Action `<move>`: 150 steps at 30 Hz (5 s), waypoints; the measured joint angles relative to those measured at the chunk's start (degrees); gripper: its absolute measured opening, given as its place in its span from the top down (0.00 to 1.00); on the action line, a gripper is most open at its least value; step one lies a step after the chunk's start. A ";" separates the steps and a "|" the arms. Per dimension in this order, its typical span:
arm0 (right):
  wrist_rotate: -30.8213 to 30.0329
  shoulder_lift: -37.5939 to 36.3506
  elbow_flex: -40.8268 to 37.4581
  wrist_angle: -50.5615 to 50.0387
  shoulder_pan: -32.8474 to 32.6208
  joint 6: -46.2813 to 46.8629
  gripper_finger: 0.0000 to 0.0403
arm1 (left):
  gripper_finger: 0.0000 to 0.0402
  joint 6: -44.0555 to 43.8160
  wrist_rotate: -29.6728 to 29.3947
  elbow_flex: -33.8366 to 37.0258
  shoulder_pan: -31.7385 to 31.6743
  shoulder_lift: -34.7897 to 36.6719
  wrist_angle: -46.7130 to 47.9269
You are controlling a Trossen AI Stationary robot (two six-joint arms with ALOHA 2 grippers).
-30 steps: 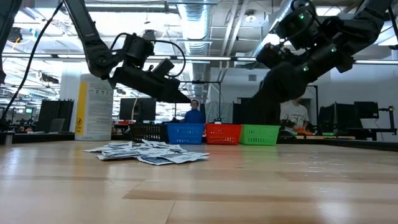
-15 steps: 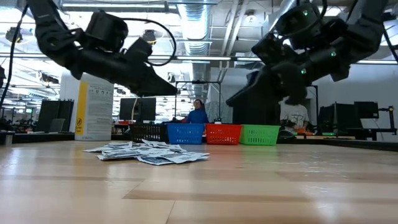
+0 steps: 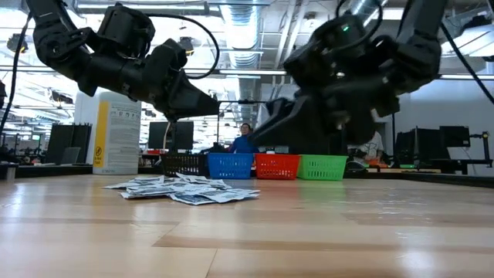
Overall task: Pick & Place First Aid Supplies
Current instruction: Put the gray towelette pack into the blue bin
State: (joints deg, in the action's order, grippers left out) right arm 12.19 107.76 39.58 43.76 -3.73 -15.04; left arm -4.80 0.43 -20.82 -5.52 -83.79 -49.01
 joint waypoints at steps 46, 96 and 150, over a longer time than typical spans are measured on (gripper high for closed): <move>1.68 10.96 6.97 -15.34 4.98 1.06 0.78 | 0.71 -0.41 0.02 -0.02 0.33 -0.07 -0.31; -48.70 -11.80 8.67 -19.84 -6.71 -13.60 0.98 | 0.68 -24.02 0.17 -7.52 0.76 -7.12 -5.11; -49.69 -11.91 8.92 -23.30 -7.04 -12.90 0.97 | 0.97 -16.43 -0.10 -10.70 1.95 -9.92 -6.14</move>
State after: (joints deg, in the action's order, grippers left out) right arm -37.50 95.85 48.50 20.45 -10.76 -27.94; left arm -21.23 0.33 -31.52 -3.57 -93.71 -55.14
